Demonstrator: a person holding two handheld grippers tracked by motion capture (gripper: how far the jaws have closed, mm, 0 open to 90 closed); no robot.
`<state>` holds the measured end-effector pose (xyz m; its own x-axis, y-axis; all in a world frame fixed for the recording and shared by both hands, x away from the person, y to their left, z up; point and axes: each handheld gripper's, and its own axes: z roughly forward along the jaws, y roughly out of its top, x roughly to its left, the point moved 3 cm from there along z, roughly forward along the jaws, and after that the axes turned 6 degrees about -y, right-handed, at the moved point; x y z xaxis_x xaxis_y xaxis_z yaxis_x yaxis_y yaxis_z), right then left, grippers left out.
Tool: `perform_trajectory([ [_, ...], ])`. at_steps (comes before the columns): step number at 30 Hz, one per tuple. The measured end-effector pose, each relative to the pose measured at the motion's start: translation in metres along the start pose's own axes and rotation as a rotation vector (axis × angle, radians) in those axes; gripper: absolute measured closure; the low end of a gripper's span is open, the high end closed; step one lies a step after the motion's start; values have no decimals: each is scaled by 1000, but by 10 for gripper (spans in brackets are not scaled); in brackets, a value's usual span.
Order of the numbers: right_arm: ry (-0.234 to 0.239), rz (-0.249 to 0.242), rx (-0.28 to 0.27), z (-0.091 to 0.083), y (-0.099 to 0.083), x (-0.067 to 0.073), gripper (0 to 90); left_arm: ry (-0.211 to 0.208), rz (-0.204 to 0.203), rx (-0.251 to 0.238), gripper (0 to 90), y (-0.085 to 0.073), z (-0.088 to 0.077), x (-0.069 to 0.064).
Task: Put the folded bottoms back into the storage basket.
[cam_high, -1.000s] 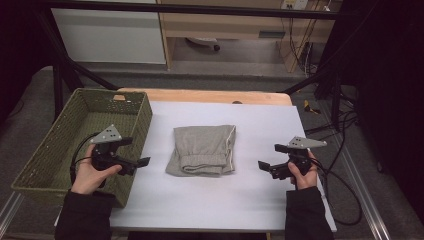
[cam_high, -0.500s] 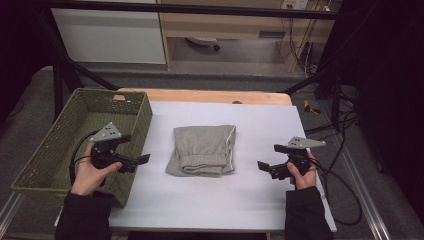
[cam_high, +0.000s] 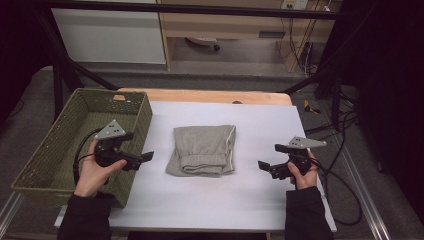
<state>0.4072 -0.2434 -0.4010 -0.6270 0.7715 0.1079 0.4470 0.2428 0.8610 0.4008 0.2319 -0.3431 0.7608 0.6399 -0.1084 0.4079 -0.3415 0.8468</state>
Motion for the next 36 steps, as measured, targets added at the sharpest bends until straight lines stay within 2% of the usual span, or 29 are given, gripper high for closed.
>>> perform_trajectory([
  [13,0,1,5,0,0,0,6,1,-9,11,0,4,12,-10],
  [25,1,-3,7,1,-1,0,6,-15,7,27,0,4,27,-20],
  [36,1,0,8,1,-1,-1,6,-30,26,68,0,0,45,-31],
])
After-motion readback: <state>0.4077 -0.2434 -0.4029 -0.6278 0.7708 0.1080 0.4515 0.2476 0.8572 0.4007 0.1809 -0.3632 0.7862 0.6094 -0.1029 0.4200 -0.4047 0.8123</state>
